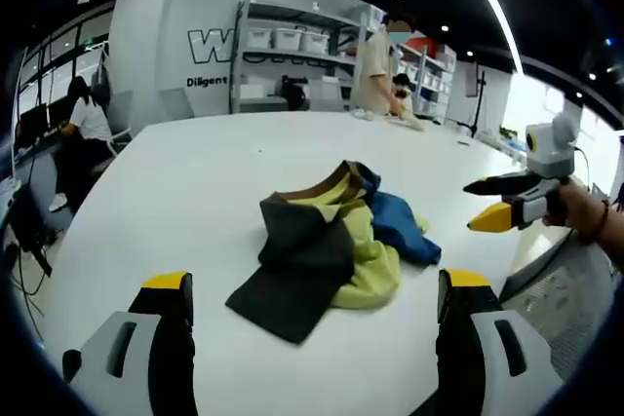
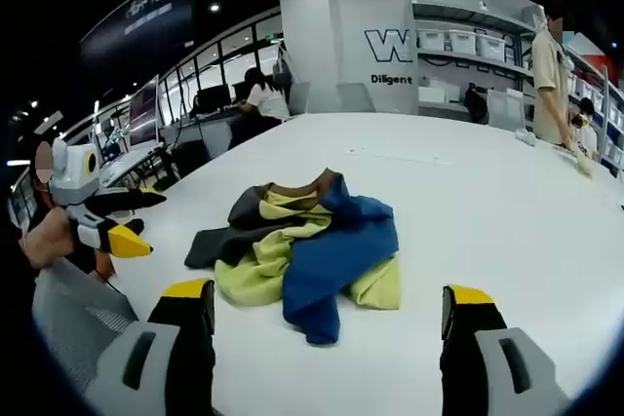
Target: Fold the garment on the visible template until the final outline fits inside the template.
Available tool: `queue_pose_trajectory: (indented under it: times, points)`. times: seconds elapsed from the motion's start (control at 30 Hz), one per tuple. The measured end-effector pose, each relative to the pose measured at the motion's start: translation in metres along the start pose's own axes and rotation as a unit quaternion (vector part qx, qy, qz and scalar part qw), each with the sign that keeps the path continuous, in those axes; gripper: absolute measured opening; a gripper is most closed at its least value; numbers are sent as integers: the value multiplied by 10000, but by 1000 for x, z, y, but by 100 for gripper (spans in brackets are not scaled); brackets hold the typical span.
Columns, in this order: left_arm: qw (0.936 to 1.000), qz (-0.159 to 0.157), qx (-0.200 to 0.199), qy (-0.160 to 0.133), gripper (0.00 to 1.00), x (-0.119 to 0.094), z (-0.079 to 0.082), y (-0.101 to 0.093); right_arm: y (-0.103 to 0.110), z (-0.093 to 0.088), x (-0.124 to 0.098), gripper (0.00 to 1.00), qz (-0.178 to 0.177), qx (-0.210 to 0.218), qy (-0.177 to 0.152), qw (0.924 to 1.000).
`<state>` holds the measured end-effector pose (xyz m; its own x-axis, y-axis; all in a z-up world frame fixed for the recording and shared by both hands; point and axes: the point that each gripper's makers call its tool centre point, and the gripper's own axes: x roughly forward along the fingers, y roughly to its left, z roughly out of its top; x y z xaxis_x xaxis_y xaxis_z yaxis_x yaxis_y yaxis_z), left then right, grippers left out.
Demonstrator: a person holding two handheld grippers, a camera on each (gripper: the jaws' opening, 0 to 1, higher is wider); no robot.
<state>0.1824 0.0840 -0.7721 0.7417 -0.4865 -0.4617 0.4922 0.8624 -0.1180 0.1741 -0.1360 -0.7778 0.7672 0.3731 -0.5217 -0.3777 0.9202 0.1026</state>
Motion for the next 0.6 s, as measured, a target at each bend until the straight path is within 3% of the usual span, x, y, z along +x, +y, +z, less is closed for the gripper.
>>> queue_pose_trajectory:
  times: [0.4,0.6]
  points:
    - [9999,-12,75,83,99,1,-2,-1,-5,4,-2,97,-180,-253,-73,9995]
    - [9999,-35,56,118,99,1,-4,-2,-4,4,-2,98,-94,-84,-82,9999]
